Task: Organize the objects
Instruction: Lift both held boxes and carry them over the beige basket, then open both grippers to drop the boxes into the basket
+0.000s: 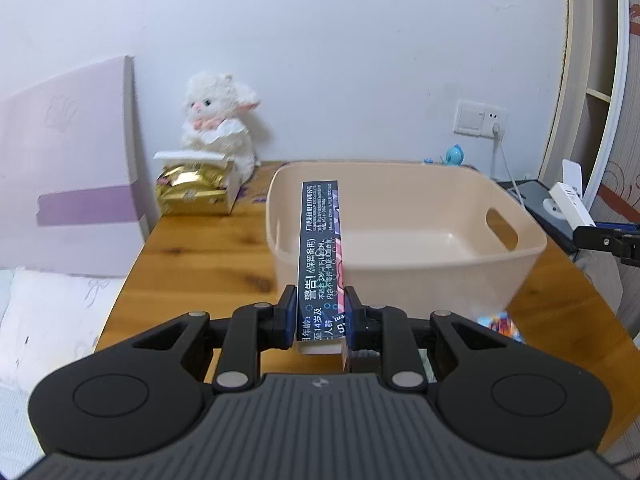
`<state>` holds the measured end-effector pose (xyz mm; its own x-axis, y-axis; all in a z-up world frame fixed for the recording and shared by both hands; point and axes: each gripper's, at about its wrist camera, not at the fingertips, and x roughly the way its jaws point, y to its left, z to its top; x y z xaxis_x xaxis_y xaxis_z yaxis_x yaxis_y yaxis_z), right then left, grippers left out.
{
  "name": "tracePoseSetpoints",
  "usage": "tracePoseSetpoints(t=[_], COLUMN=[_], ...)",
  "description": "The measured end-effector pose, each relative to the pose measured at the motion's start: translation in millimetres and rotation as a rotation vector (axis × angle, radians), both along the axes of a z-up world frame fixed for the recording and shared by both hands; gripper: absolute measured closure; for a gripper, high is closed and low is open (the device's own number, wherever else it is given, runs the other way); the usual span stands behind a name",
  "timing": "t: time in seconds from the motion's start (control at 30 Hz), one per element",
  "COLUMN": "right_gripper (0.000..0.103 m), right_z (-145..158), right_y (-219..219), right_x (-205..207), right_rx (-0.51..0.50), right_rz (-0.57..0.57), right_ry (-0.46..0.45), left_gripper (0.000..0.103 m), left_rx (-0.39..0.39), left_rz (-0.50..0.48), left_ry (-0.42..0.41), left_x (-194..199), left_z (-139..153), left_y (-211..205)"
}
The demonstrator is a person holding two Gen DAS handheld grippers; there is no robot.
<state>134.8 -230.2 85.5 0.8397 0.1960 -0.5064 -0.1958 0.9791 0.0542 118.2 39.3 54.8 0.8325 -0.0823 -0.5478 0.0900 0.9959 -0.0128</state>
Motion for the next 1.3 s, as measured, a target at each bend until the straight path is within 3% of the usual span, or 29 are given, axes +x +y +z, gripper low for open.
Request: tracePoseSetpoints(t=[0.2,0.5,0.63,0.8,0.83,0.9,0.93,1.0,1.03,1.1,1.3], right_gripper=[0.075,0.075,0.075,0.073,0.062,0.057,0.048,0.037,0.032,0.024,0.007], right_z=[6,-26,-45,-52,-52,-48,-46,-38,-34,-25,-3], right_y=[21,52,55,55,53,50,48,44,42,37,20], right_x=[43,114,133,135,134,128,124,115,110,100,58], right_rx=[-0.024,-0.105,-0.118,-0.135,-0.127,-0.097,-0.09,-0.079,-0.068,-0.038,0.006], right_rz=[-0.002,0.0,0.004,0.011,0.012,0.023,0.021,0.021,0.022,0.023,0.017], right_ry=[0.006,0.179,0.269,0.293,0.289,0.275,0.266,0.232,0.215,0.183,0.081], left_gripper=[0.078,0.078,0.078,0.077,0.077,0.071,0.059,0.045,0.032,0.022,0.018], left_rx=[0.021,0.055,0.093,0.119,0.12,0.127,0.128,0.127,0.129,0.137,0.13], left_rz=[-0.019,-0.015,0.007,0.002,0.004,0.0,-0.004,-0.025,-0.021,-0.012,0.009], left_ry=[-0.003,0.183,0.254,0.291,0.291,0.276,0.262,0.218,0.202,0.158,0.098], left_x=[51,135,148,151,150,145,141,130,124,113,75], left_z=[3,-35,-52,-58,-57,-53,-50,-42,-37,-29,-13], left_y=[-18,-42,-45,-45,-45,-45,-46,-47,-47,-48,-37])
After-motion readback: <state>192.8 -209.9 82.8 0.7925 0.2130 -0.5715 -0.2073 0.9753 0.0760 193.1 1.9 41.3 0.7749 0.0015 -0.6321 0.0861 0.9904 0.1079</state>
